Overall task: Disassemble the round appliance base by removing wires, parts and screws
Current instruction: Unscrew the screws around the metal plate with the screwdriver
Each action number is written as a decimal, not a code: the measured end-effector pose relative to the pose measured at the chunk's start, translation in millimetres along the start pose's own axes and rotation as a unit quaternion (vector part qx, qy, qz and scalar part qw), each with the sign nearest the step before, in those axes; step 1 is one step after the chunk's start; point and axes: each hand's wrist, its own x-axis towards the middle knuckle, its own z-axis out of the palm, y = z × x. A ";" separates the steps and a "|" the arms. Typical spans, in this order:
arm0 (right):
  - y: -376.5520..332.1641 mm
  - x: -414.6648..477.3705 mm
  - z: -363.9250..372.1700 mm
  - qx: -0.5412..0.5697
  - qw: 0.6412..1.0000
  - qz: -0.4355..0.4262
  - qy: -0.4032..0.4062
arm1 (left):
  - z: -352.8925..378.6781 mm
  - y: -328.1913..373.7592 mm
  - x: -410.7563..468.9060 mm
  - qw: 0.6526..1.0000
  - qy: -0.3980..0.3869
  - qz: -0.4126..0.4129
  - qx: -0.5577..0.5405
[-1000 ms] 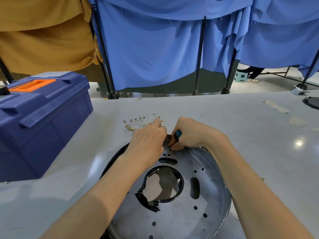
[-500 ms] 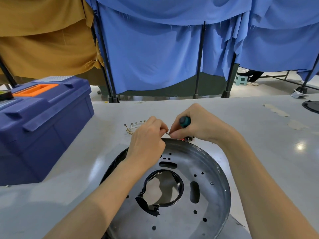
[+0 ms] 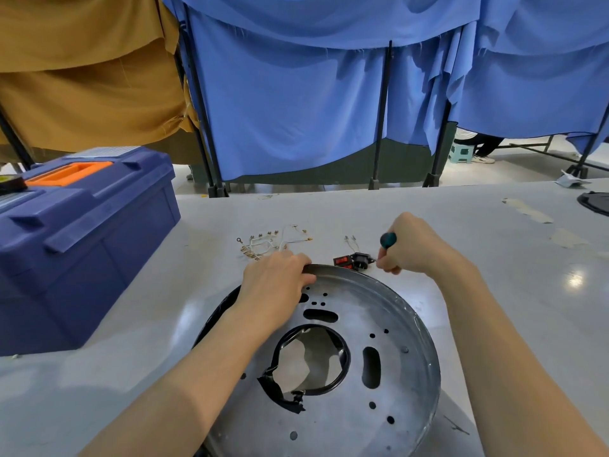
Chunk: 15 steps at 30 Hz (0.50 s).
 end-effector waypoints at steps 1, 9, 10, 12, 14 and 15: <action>4.6 1.5 2.1 -0.005 1.000 0.014 -0.009 | 0.8 -1.5 0.2 1.000 -0.004 -0.004 0.000; 20.5 5.8 21.4 -0.044 0.997 0.058 -0.040 | 1.4 -2.2 -0.4 1.000 -0.013 -0.005 0.010; 21.9 5.6 22.8 -0.045 0.996 0.059 -0.039 | 1.2 -2.3 -0.2 1.000 -0.014 -0.005 0.008; 22.9 5.2 22.6 -0.045 0.996 0.059 -0.042 | 0.9 -2.2 -0.2 1.000 -0.016 -0.007 0.005; 20.2 3.6 17.0 -0.041 0.997 0.056 -0.046 | 0.6 -1.9 -0.3 1.000 -0.020 -0.010 0.001; 18.1 2.5 12.6 -0.033 0.997 0.050 -0.043 | 0.5 -1.7 -0.2 1.000 -0.022 -0.010 0.001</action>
